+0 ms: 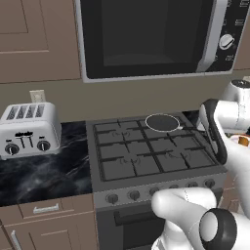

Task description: Pick the croissant and place it on the pan. Then turn on the stove to warm the croissant.

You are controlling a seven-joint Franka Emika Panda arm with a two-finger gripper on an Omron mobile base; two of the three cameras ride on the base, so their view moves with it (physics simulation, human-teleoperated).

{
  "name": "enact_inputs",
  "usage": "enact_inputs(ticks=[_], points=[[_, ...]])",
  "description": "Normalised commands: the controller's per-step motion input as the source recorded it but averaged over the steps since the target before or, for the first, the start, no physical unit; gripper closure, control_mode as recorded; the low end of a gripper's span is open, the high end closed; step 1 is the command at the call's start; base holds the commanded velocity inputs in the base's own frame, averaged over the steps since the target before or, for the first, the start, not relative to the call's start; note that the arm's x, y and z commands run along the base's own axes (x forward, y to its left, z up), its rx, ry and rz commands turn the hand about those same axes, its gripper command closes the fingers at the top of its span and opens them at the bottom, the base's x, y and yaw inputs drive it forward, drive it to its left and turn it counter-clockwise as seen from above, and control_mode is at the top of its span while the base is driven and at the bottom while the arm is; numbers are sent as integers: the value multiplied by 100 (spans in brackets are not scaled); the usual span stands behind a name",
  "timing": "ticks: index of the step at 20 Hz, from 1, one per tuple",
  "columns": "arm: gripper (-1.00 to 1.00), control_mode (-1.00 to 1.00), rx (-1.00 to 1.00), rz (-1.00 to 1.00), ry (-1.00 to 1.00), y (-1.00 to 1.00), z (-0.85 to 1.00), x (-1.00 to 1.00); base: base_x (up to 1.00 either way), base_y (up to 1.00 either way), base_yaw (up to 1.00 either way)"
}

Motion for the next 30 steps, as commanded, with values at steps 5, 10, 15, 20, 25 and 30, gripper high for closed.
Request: enact_inputs(ticks=[5, 10, 15, 20, 25, 30], points=[[-100, -100, 0, -3, 0, -55, -16, 0, 0, 0, 0], [-100, -100, 0, -3, 0, -53, -14, 0, 0, 0, 0], [-100, -100, 0, -2, 0, -52, -13, 0, 0, 0, 0], [-100, -100, 0, -3, 0, -49, -11, 0, 0, 0, 0], [-100, -100, 0, -4, 0, -48, -13, 0, 0, 0, 0], [-100, -100, 0, -5, 0, -43, -13, 0, 0, 0, 0]])
